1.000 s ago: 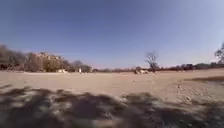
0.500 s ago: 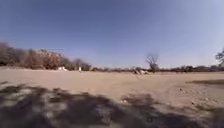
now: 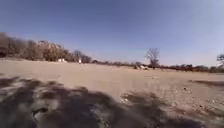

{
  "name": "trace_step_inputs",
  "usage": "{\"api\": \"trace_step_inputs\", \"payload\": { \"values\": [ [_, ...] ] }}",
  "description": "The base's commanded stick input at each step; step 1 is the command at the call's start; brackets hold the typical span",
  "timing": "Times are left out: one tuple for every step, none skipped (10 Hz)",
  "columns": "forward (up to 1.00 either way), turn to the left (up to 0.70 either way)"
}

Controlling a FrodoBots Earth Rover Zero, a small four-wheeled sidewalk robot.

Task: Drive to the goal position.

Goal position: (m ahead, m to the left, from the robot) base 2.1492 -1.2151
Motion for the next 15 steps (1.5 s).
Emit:
{"api": "trace_step_inputs", "payload": {
  "values": [
    [0.50, 0.00],
    [0.50, 0.00],
    [0.50, 0.00],
    [0.50, 0.00],
    [0.50, 0.00],
    [0.50, 0.00],
    [0.50, 0.00],
    [0.50, 0.00],
    [0.50, 0.00],
    [0.50, 0.00],
    [0.50, 0.00],
    [0.50, 0.00],
    [0.50, 0.00],
    [0.50, 0.00],
    [0.50, 0.00]
  ]
}}
